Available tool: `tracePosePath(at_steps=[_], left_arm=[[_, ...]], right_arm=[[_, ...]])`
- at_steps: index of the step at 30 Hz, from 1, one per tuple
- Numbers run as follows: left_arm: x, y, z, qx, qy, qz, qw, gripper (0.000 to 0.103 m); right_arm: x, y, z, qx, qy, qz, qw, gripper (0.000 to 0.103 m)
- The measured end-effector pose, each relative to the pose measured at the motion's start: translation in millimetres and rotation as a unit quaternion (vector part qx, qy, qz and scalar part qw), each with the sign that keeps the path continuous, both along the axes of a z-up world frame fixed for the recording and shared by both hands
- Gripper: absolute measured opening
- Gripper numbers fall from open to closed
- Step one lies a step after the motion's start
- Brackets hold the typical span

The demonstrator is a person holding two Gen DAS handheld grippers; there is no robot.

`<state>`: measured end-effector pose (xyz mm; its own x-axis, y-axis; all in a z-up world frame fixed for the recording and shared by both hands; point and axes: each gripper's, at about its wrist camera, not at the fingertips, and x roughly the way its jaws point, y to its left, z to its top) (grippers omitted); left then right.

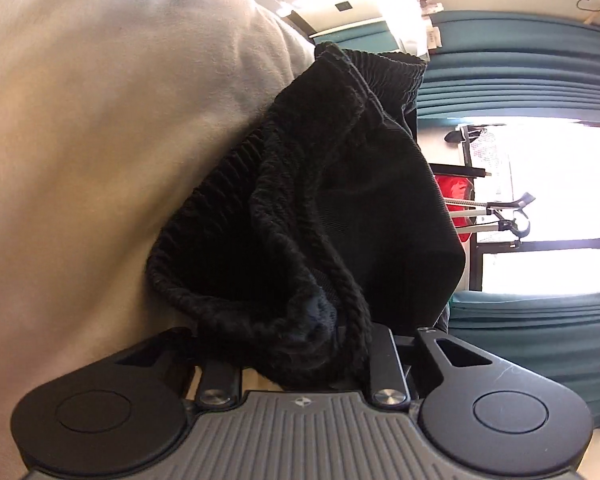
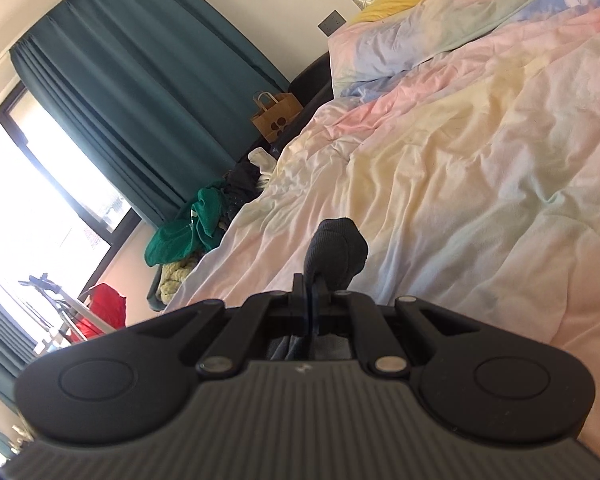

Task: Fold clothes
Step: 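Raise and roll both grippers holding the sweatpants cuffs above the bed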

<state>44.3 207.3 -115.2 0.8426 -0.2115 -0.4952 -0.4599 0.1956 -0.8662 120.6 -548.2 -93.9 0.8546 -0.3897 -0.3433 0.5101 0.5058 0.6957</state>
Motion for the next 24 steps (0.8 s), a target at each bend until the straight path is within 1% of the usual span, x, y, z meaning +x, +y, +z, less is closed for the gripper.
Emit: tracePosePath(at_steps=[3, 7, 9, 10, 13, 16, 17, 19, 24], left_arm=[[2, 3, 32, 0.036, -0.012, -0.013, 0.9992, 0.019], [-6, 12, 92, 0.095, -0.046, -0.023, 0.9942, 0.016], [-14, 30, 117, 0.109, -0.057, -0.021, 0.9923, 0.016], [-19, 38, 129, 0.115, -0.062, -0.02, 0.9912, 0.014], [-41, 77, 157, 0.123, -0.062, 0.005, 0.9904, 0.005], [-56, 111, 167, 0.122, -0.058, 0.014, 0.9908, 0.005], [-58, 116, 166, 0.13, -0.046, 0.01, 0.9904, 0.005], [-66, 127, 160, 0.121, -0.039, 0.004, 0.9918, 0.005], [-90, 149, 139, 0.105, -0.041, 0.003, 0.9936, 0.005]], right_arm=[[-2, -7, -5, 0.007, 0.003, -0.01, 1.0, 0.005], [-7, -14, -14, 0.033, 0.0, -0.018, 0.999, 0.005], [-9, -17, -16, 0.044, -0.004, -0.019, 0.999, 0.005], [-10, -17, -14, 0.041, -0.01, -0.015, 0.999, 0.005], [-15, -13, -1, 0.021, -0.032, -0.005, 0.999, 0.005], [-24, -8, 17, -0.009, -0.063, -0.002, 0.998, 0.005], [-28, -7, 22, -0.016, -0.069, -0.007, 0.997, 0.005], [-37, -4, 31, -0.033, -0.077, -0.026, 0.996, 0.005], [-64, 6, 64, -0.113, -0.098, -0.068, 0.986, 0.003]])
